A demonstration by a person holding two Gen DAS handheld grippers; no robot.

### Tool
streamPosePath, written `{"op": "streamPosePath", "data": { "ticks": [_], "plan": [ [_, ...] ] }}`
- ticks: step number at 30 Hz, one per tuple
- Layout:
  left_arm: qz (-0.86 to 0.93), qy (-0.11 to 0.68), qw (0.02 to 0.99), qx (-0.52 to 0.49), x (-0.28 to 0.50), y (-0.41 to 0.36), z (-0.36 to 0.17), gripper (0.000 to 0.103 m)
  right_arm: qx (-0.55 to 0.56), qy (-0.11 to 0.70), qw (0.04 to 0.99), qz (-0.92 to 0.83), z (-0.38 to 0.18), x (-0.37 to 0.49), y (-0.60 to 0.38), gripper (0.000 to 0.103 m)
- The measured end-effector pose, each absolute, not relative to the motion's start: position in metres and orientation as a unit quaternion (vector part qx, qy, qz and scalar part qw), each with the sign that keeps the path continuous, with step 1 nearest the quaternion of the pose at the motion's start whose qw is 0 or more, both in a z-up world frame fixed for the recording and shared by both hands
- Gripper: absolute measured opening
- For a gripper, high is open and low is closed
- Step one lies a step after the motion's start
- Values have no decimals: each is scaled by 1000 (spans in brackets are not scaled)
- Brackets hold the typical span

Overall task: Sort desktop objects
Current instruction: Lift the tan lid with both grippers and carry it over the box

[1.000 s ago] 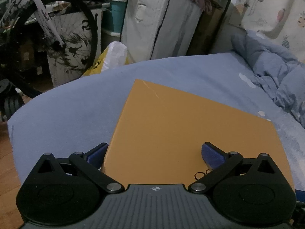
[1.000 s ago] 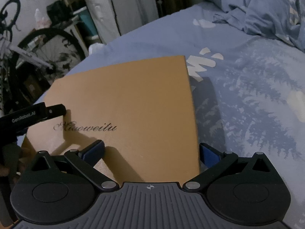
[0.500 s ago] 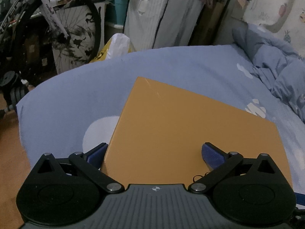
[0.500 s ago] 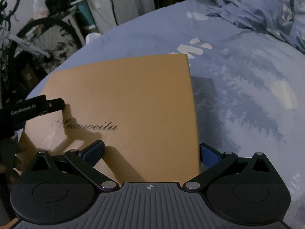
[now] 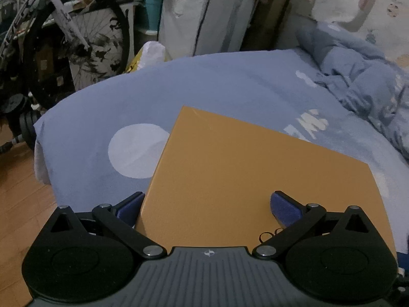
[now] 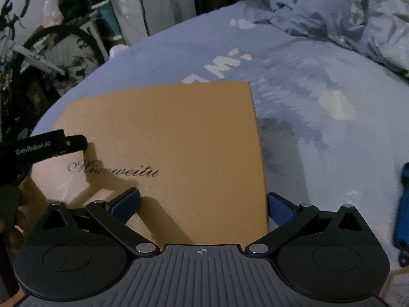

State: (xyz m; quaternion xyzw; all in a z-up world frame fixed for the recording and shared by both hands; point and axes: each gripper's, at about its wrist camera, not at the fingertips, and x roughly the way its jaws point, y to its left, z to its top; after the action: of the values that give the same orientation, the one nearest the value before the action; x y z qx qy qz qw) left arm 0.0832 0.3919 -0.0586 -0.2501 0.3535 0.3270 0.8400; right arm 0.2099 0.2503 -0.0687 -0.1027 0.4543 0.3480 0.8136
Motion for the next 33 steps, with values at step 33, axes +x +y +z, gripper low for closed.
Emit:
{"op": "streamPosePath", "data": {
  "ticks": [33],
  "plan": [
    [244,288,905,-198,72,249,66,103,-53,365,882,292,79,161,63,103]
  ]
}}
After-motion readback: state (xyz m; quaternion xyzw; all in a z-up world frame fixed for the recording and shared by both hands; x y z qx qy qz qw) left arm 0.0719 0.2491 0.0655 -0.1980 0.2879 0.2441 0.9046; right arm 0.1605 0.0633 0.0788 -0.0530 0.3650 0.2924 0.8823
